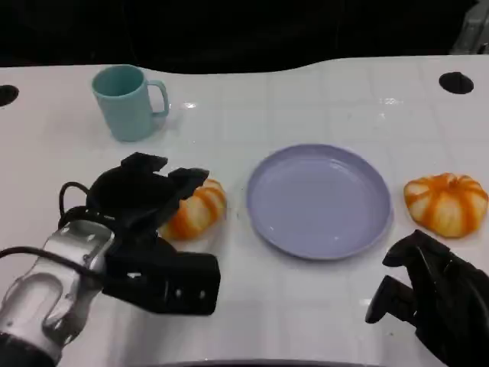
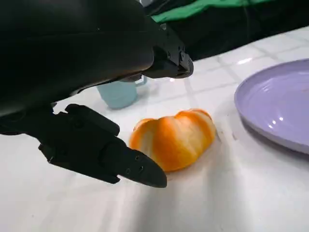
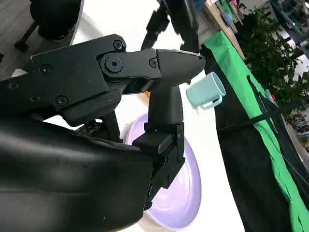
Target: Grasp the bread from the table and place it into the plate.
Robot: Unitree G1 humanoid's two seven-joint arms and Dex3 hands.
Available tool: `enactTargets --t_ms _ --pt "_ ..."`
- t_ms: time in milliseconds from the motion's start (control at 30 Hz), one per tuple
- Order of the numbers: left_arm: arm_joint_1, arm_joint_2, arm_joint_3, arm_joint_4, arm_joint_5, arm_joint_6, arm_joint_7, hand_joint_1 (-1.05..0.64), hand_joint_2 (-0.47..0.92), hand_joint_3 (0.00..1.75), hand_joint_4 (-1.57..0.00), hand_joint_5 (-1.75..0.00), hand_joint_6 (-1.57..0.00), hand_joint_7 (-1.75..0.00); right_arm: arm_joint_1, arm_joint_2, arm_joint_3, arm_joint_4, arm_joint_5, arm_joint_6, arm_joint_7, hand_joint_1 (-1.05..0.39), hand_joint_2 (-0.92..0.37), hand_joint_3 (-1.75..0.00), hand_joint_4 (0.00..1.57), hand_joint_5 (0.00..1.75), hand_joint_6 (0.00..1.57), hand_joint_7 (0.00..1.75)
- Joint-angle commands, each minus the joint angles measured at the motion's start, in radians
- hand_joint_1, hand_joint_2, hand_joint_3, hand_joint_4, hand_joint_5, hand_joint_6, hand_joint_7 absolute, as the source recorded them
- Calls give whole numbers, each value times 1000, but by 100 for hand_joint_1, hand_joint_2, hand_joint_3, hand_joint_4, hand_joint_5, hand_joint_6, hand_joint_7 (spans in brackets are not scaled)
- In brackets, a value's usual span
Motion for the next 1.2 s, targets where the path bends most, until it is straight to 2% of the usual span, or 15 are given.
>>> enactTargets --t_ms 33,167,400,733,833,900,933,1000,1100,1133,1167,1200 --pt "-78 -30 -17 169 -41 -23 51 -26 74 0 0 -17 -19 0 12 -7 -10 -17 8 -3 3 -51 -92 -32 63 175 49 162" --pt "-159 -67 -64 342 -32 -32 115 -26 76 1 0 -15 -17 0 19 -9 -9 -24 8 -1 3 -51 -92 -32 63 175 49 162" --pt "-286 -123 -124 567 -38 -40 198 -36 74 1 0 -15 -16 0 24 -13 -9 -21 9 -5 15 -51 -92 -34 63 175 49 162" --pt "-329 -135 -154 655 -61 -63 240 -36 74 0 0 -16 -16 0 25 -11 -10 -20 9 -4 18 -52 -92 -33 64 175 50 162" --pt "-380 -184 -137 793 -98 -94 265 -31 77 1 -2 -17 -19 -1 30 -12 -10 -23 9 -3 20 -52 -92 -32 65 175 51 160" --pt "-391 -197 -123 847 -130 -132 287 -15 85 2 -27 -22 -32 -3 33 -12 -11 -25 12 -4 23 -51 -92 -33 64 175 50 160" --pt "-394 -200 -120 867 -142 -149 300 -15 89 5 -45 -26 -47 -6 35 -12 -12 -26 13 -3 23 -51 -92 -33 64 175 49 160" --pt "-401 -203 -120 890 -152 -168 317 -15 91 7 -55 -27 -56 -6 36 -11 -13 -28 13 -2 21 -52 -92 -34 64 175 49 160" --pt "-405 -205 -123 909 -155 -181 345 -15 92 8 -59 -26 -59 -5 36 -13 -12 -32 11 0 18 -52 -92 -34 64 175 49 161" --pt "-404 -205 -124 914 -156 -185 361 -18 92 11 -79 -82 -89 -26 36 -15 -11 -35 9 2 17 -52 -92 -33 64 175 49 162" --pt "-399 -205 -123 916 -157 -193 401 -20 92 13 -85 -119 -102 -40 36 -19 -12 -34 8 0 21 -52 -92 -33 64 175 49 162" --pt "-395 -205 -123 917 -158 -199 429 -19 88 26 -89 -152 -84 -111 35 -21 -12 -32 8 -2 25 -52 -92 -33 64 175 49 162"
